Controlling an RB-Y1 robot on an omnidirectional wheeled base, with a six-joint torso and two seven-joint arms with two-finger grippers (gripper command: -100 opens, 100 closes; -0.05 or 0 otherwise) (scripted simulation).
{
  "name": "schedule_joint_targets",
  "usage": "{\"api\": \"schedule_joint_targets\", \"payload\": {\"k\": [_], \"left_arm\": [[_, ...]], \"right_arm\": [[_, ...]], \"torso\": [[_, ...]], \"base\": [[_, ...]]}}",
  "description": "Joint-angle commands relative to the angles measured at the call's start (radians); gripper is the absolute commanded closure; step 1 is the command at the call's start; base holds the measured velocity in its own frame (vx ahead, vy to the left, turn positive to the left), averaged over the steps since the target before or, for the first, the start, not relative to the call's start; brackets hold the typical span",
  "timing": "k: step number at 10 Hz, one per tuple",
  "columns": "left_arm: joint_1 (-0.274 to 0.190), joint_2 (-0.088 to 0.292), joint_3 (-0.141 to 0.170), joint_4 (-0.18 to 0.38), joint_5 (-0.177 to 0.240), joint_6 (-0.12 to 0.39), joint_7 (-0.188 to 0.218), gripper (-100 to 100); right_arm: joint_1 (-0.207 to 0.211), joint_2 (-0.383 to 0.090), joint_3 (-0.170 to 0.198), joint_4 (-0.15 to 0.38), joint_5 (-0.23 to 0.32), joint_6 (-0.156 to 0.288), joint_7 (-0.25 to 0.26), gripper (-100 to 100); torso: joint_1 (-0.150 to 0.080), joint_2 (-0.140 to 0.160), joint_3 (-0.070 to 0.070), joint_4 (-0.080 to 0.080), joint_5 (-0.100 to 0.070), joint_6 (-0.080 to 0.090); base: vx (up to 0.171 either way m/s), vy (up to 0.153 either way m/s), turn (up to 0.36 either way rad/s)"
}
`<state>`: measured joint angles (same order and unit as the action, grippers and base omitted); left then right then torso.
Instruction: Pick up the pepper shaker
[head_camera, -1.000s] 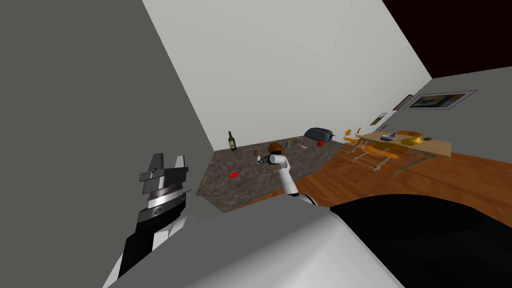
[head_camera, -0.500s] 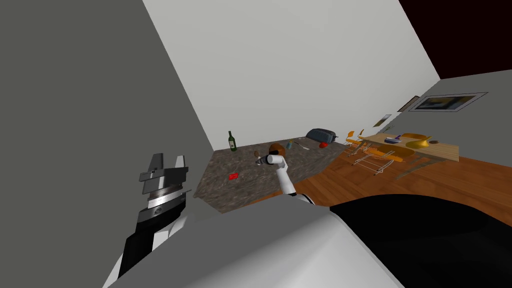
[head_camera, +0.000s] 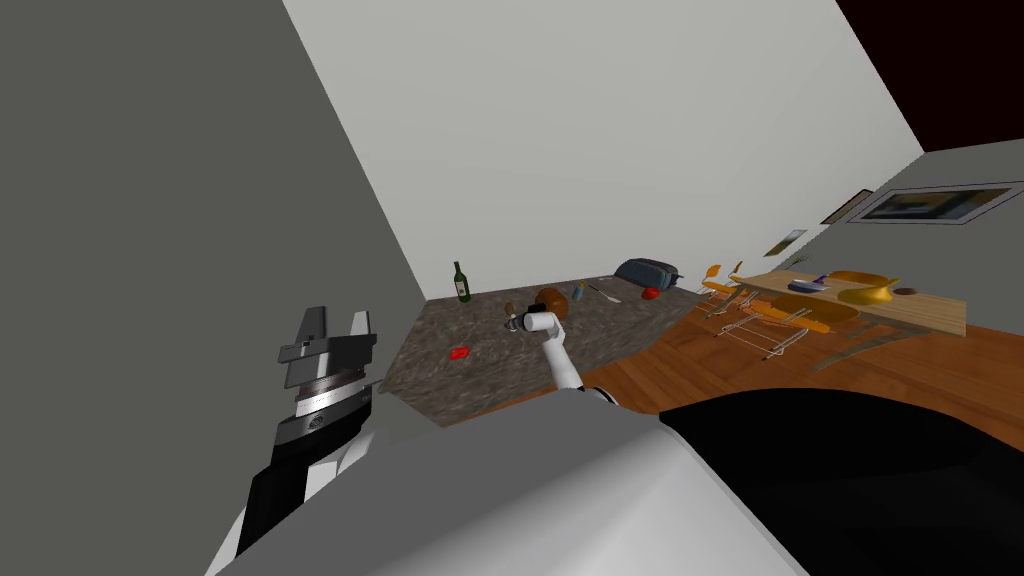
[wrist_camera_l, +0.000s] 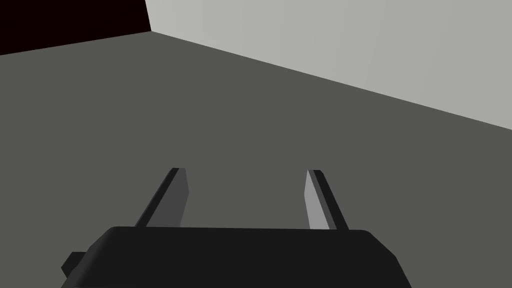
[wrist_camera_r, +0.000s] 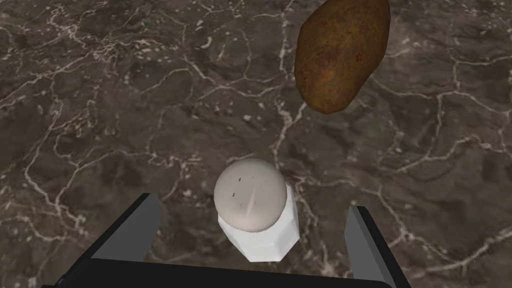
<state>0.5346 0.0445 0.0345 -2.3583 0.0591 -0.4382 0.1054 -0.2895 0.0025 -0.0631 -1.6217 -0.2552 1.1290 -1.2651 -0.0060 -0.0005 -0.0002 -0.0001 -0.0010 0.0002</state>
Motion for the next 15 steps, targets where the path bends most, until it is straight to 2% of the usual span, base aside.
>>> {"api": "schedule_joint_targets", "payload": {"k": [1, 3, 4, 5, 9, 10, 11, 15], "left_arm": [[0.0, 0.0, 0.0, 0.0, 0.0, 0.0, 0.0, 0], [0.0, 0.0, 0.0, 0.0, 0.0, 0.0, 0.0, 0], [0.0, 0.0, 0.0, 0.0, 0.0, 0.0, 0.0, 0], [0.0, 0.0, 0.0, 0.0, 0.0, 0.0, 0.0, 0], [0.0, 0.0, 0.0, 0.0, 0.0, 0.0, 0.0, 0], [0.0, 0.0, 0.0, 0.0, 0.0, 0.0, 0.0, 0], [0.0, 0.0, 0.0, 0.0, 0.0, 0.0, 0.0, 0], [0.0, 0.0, 0.0, 0.0, 0.0, 0.0, 0.0, 0]], "right_arm": [[-0.012, 0.019, 0.029, 0.023, 0.043, -0.027, -0.043, -100], [-0.018, 0.044, 0.066, 0.039, 0.095, -0.054, -0.093, -100], [-0.018, 0.036, 0.054, 0.035, 0.079, -0.044, -0.075, -100], [-0.019, 0.037, 0.056, 0.035, 0.082, -0.045, -0.081, 100], [-0.019, 0.037, 0.056, 0.034, 0.081, -0.045, -0.079, 100], [-0.019, 0.037, 0.056, 0.034, 0.081, -0.045, -0.08, 0], [-0.012, 0.019, 0.029, 0.023, 0.043, -0.027, -0.043, 100], [0.0, -0.03, -0.045, -0.009, -0.062, 0.028, 0.055, 100]], "torso": [[0.0, 0.0, 0.0, 0.0, 0.0, 0.0], [-0.001, 0.001, 0.0, 0.0, 0.0, 0.0], [-0.001, 0.0, 0.0, 0.0, 0.0, 0.0], [0.002, 0.0, 0.0, 0.0, 0.0, 0.0], [0.006, 0.0, 0.0, 0.0, 0.001, 0.001], [0.006, 0.0, 0.0, 0.0, 0.001, 0.001], [0.006, 0.0, 0.0, 0.0, 0.001, 0.001], [0.014, -0.001, -0.001, -0.002, 0.003, 0.001]], "base": [[-0.004, -0.11, 0.061], [-0.007, -0.117, 0.069], [0.005, -0.06, 0.025], [0.0, -0.011, -0.003], [0.0, 0.0, 0.0], [0.0, 0.0, 0.0], [0.006, 0.072, -0.091], [0.0, 0.141, -0.08]]}}
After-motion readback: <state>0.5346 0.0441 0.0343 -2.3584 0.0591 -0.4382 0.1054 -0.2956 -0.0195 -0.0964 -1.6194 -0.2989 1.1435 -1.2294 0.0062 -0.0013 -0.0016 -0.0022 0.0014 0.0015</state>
